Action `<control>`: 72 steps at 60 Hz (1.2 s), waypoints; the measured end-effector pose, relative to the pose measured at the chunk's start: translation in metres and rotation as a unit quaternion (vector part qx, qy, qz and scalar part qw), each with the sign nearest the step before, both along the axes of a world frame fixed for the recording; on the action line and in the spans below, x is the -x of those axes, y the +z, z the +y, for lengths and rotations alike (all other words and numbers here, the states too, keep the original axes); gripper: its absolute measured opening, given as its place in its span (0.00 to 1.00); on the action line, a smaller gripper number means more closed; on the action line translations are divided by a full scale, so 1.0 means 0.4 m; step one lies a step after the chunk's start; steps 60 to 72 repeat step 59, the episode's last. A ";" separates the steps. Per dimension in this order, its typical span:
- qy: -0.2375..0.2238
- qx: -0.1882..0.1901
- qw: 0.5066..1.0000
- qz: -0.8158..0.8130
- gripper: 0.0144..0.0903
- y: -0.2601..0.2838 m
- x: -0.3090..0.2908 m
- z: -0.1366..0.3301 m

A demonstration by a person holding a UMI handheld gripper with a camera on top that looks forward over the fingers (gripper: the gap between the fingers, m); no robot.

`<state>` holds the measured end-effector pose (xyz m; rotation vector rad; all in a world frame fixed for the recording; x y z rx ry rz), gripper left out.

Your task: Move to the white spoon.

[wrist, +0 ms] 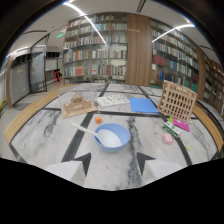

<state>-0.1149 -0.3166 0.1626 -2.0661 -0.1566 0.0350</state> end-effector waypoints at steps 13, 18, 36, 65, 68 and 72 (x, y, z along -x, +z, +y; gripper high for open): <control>-0.010 -0.001 1.000 0.001 0.94 -0.032 0.076 0.157; -0.016 0.001 1.000 0.002 0.94 -0.051 0.078 0.218; -0.018 0.021 1.000 0.004 0.94 -0.122 0.091 0.325; -0.016 0.027 0.999 0.010 0.94 -0.135 0.096 0.329; -0.016 0.027 0.999 0.010 0.94 -0.135 0.096 0.329; -0.016 0.027 0.999 0.010 0.94 -0.135 0.096 0.329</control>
